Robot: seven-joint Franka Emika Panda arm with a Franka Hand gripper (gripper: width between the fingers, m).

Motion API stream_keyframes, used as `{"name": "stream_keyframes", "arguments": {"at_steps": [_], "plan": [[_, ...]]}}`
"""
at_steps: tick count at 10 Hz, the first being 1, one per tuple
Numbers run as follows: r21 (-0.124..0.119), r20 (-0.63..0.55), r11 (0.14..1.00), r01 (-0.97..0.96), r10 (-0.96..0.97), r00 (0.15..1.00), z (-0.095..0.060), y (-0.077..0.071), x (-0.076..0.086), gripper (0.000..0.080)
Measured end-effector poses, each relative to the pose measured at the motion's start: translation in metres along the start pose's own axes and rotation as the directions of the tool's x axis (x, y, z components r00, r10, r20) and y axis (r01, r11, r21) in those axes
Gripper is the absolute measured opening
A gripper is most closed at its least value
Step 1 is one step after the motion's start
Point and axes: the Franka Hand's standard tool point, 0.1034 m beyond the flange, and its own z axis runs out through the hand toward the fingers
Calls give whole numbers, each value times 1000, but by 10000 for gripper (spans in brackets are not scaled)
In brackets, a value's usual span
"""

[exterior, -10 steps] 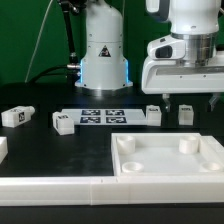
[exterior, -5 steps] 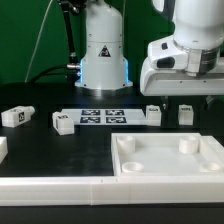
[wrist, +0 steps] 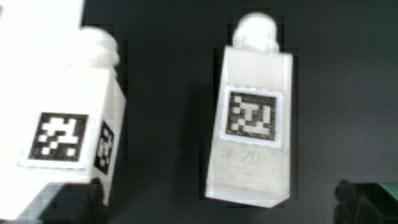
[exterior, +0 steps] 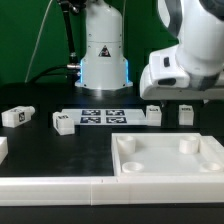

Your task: Assemble one leg

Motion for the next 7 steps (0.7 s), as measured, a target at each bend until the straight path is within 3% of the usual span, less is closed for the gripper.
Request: {"name": "stream_keyframes", "arguments": {"at_steps": [4,7], "plan": [[-21,31,999,-43,43,999,22,-15,-9,649],[-29,39,999,-42,43,998,39,-12,-14,649]]}}
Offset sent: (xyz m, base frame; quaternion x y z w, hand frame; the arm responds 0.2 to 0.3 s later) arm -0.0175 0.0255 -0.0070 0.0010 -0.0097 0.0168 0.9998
